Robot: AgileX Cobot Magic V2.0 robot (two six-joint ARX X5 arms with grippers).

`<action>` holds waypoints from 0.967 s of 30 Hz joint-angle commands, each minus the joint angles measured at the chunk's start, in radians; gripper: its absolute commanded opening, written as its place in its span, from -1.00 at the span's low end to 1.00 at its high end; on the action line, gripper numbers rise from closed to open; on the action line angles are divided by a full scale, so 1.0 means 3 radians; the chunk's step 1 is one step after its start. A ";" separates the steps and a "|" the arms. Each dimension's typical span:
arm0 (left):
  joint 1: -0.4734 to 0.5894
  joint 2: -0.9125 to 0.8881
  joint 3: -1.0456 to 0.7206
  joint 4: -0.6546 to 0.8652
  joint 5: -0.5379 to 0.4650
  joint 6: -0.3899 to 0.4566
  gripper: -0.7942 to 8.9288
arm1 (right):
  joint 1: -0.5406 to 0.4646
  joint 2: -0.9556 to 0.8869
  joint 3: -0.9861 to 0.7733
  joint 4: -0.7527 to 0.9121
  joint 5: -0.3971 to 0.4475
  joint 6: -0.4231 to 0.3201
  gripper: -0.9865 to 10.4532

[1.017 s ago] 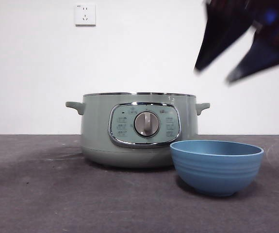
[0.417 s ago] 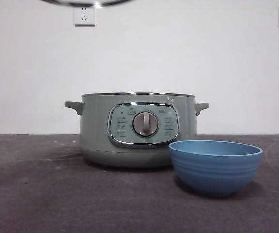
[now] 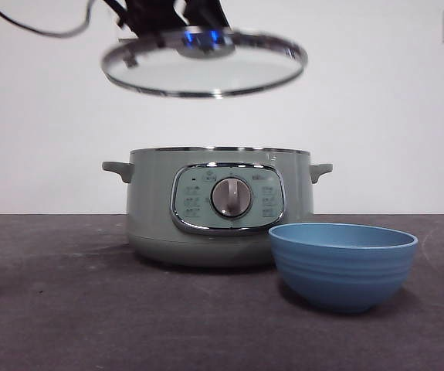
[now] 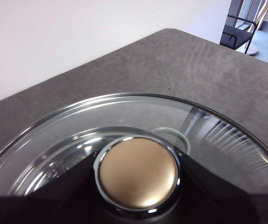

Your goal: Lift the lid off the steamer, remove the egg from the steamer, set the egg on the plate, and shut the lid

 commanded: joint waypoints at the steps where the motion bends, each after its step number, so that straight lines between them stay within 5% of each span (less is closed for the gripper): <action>1: -0.0013 0.0102 0.0025 0.0285 0.0008 -0.0024 -0.85 | 0.0006 -0.0003 0.0024 -0.0004 0.0008 0.0046 -0.21; 29: 0.0067 0.0692 0.0025 0.0774 -0.0165 -0.0022 -0.85 | 0.0006 -0.0003 0.0149 -0.0004 -0.0011 0.0074 -0.22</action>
